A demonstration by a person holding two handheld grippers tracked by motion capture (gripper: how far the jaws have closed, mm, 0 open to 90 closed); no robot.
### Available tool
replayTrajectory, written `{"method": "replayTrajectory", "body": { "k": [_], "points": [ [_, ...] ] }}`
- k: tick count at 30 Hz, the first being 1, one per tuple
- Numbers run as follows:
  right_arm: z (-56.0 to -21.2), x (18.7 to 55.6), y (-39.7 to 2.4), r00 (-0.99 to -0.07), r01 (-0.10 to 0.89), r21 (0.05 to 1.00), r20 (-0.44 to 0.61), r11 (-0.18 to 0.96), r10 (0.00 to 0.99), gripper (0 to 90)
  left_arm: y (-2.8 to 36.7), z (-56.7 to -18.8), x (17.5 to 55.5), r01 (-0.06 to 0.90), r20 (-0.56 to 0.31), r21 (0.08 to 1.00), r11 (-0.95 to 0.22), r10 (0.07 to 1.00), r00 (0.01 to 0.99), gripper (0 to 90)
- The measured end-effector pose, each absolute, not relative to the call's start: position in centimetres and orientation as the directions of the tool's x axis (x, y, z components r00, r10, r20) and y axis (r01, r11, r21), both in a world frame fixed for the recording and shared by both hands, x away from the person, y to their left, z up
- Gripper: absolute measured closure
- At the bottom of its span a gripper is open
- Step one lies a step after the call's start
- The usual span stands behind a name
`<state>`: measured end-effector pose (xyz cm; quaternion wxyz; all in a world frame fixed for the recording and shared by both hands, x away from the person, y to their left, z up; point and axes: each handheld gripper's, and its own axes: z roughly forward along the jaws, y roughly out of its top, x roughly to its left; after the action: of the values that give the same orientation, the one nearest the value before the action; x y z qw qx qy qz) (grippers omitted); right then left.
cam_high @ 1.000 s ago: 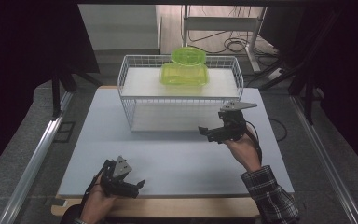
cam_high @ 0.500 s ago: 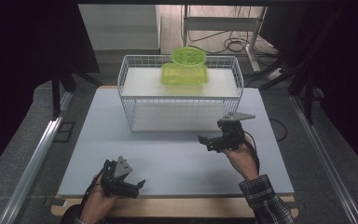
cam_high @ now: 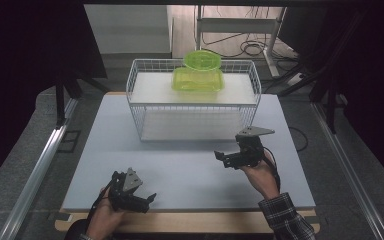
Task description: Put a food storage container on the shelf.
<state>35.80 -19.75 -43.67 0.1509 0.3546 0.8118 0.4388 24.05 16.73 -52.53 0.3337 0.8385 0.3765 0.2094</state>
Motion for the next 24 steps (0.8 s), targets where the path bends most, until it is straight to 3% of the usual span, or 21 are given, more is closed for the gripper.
{"method": "replayTrajectory", "body": {
  "k": [24],
  "points": [
    [-45.7, 33.6, -22.1, -0.680, 0.458, 0.807, 0.048, 0.373, 0.732, 0.0, 16.6, -52.6, 24.1, 0.501, 0.083, 0.721, -0.479, 0.777, 0.624, 0.0]
  ]
}}
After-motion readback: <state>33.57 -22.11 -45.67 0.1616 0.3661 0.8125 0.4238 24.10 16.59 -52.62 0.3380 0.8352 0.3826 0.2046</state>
